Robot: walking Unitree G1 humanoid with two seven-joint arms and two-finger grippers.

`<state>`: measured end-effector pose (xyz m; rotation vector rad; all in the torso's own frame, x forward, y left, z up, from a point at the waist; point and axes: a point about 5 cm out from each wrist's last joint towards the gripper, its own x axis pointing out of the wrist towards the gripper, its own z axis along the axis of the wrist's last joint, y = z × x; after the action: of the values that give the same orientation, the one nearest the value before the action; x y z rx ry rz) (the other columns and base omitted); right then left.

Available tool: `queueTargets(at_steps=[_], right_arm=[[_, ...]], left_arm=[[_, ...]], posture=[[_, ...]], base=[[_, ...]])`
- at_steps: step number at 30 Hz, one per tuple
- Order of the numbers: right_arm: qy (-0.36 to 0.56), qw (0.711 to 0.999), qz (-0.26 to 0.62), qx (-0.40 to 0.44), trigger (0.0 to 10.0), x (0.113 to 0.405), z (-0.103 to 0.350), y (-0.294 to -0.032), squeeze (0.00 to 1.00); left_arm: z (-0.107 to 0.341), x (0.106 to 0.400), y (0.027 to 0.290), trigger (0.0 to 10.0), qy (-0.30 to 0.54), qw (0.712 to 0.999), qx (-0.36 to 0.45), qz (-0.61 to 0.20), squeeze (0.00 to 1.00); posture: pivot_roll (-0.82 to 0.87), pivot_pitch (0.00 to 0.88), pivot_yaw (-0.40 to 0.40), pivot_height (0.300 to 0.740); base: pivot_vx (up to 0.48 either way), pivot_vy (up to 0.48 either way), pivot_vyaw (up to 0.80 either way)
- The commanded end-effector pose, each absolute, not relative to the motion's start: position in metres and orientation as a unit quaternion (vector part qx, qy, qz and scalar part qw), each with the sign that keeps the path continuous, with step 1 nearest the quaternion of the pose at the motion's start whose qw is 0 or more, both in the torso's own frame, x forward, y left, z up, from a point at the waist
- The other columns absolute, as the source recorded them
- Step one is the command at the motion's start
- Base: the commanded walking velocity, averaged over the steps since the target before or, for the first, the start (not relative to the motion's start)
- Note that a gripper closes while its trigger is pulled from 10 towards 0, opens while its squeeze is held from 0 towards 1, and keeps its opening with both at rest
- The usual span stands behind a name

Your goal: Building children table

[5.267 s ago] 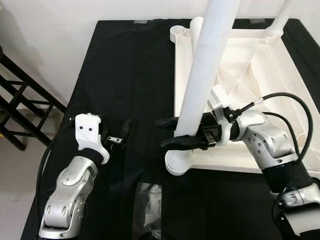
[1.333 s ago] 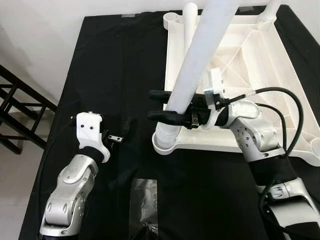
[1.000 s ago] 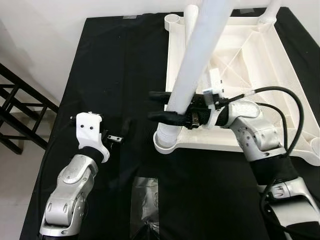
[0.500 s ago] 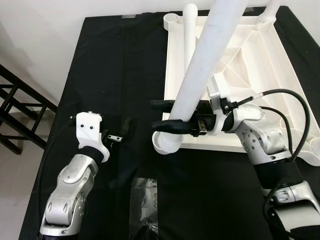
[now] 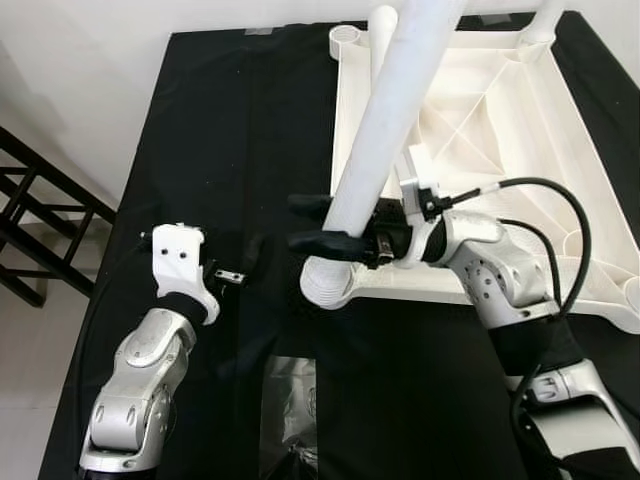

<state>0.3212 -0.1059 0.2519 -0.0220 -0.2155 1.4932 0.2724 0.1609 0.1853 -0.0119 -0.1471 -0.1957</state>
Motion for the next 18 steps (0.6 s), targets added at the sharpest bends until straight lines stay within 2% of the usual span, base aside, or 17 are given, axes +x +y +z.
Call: queueTargets(at_steps=[1, 9, 15, 18], right_arm=[[-0.063, 0.735, 0.676, -0.011, 10.0, 0.323, 0.237, -0.108, 0.0], [-0.042, 0.733, 0.679, -0.025, 10.0, 0.321, 0.23, -0.114, 0.0], [-0.033, 0.729, 0.678, -0.093, 10.0, 0.317, 0.215, -0.106, 0.0], [-0.027, 0.715, 0.688, -0.12, 10.0, 0.312, 0.209, -0.102, 0.0]], left_arm=[[0.18, 0.27, 0.165, 10.0, -0.063, 0.994, -0.003, -0.089, 0.0], [0.18, 0.27, 0.164, 10.0, -0.063, 0.994, -0.004, -0.091, 0.0], [0.18, 0.27, 0.163, 10.0, -0.064, 0.994, -0.004, -0.093, 0.0], [0.18, 0.27, 0.163, 10.0, -0.064, 0.994, -0.004, -0.094, 0.0]], posture=[[0.08, 0.321, 0.015, 0.74], [0.07, 0.318, 0.017, 0.74], [0.08, 0.312, 0.018, 0.74], [0.08, 0.309, 0.02, 0.74]], base=[[0.0, 0.0, 0.0], [0.0, 0.0, 0.0], [0.0, 0.0, 0.0], [0.0, 0.0, 0.0]])
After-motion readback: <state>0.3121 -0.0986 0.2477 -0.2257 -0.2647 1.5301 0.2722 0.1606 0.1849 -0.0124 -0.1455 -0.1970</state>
